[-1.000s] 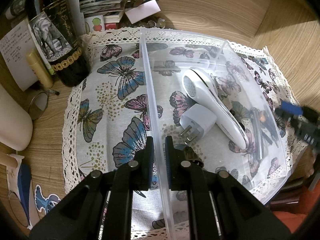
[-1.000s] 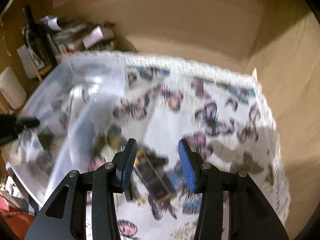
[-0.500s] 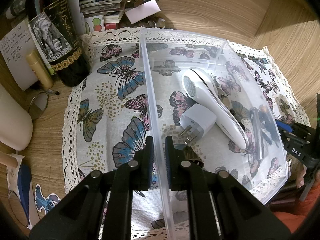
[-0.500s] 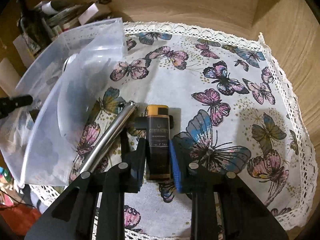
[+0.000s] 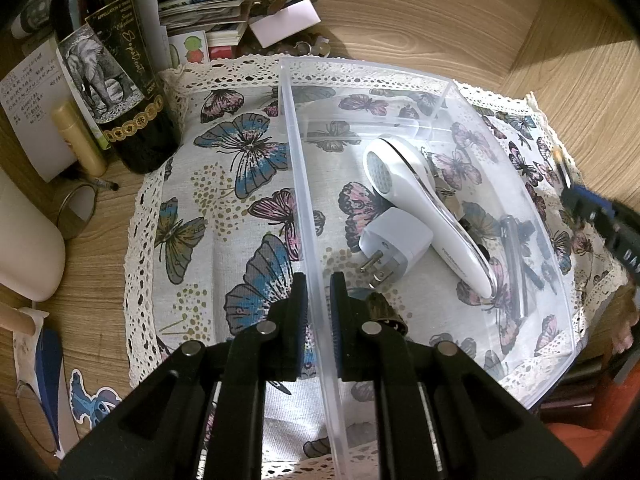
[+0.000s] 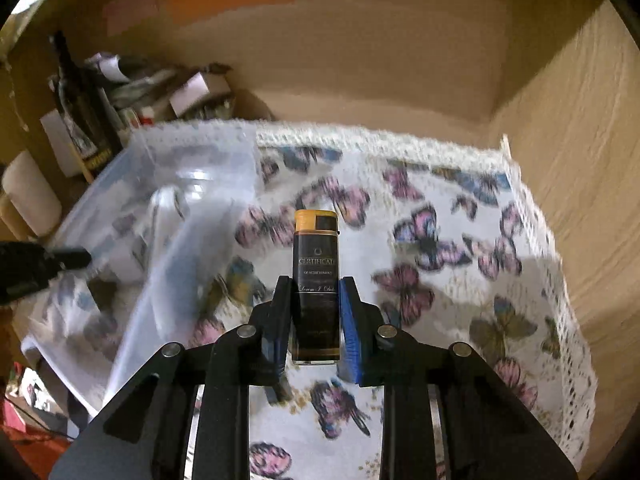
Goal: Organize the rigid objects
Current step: 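Carry the black lighter into the clear box with the right tool and release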
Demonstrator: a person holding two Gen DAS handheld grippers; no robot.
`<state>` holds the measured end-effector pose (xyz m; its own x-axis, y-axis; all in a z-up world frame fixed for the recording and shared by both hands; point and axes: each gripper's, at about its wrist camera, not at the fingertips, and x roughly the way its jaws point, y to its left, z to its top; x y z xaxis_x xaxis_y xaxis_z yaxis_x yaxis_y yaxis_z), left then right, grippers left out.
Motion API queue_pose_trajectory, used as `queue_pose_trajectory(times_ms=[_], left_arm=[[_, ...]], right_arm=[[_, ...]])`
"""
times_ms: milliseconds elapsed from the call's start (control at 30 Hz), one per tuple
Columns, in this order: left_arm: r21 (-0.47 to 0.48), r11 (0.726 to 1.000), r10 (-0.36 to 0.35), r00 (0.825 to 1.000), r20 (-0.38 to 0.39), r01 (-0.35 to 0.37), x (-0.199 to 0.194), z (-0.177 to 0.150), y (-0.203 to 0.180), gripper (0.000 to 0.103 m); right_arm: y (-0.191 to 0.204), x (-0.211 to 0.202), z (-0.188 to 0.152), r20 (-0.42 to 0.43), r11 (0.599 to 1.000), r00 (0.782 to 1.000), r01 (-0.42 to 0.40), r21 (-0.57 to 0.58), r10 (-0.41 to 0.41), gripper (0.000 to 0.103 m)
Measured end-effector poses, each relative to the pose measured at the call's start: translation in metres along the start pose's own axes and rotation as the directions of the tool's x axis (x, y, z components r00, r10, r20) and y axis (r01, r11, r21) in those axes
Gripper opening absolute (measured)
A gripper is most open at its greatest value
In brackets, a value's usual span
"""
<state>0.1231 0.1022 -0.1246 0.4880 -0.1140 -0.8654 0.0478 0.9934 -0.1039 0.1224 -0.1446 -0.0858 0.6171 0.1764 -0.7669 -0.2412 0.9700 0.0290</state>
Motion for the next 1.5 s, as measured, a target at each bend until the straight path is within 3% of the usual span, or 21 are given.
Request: queue_pose_trajectory(times_ms=[267,433,800,1200,1500], left_arm=[[0.0,1.0,0.0,1.0,0.0,0.0,0.0,0.0,0.0,0.01],[0.0,1.0,0.001,1.0,0.001,-0.001,0.0,0.0,0.0,0.01],[0.0,1.0,-0.001,1.0,0.001,0.001,0.0,0.0,0.0,0.01],[-0.001,1.0,-0.002,1.0,0.001,0.002,0.0,0.0,-0.001,0.01],[-0.001,1.0,-0.002,1.0,0.001,0.002,0.0,0.0,0.0,0.01]], right_arm=[[0.028,-0.018,0.034,0.112,0.996,0.991,-0.062,-0.069,0.07,0.022],[0.05,-0.021,0.043,0.132,0.987,0.983,-0.112,-0.119,0.127,0.022],[0.087,0.011,0.041,0.035,0.964,0.983,-0.172,-0.201,0.183,0.022],[0.09,0.036,0.037,-0.064,0.966,0.981,-0.192,-0.175,0.183,0.022],[0.085,0.018,0.04,-0.021,0.967,0.985,-0.174,-0.184,0.173,0.022]])
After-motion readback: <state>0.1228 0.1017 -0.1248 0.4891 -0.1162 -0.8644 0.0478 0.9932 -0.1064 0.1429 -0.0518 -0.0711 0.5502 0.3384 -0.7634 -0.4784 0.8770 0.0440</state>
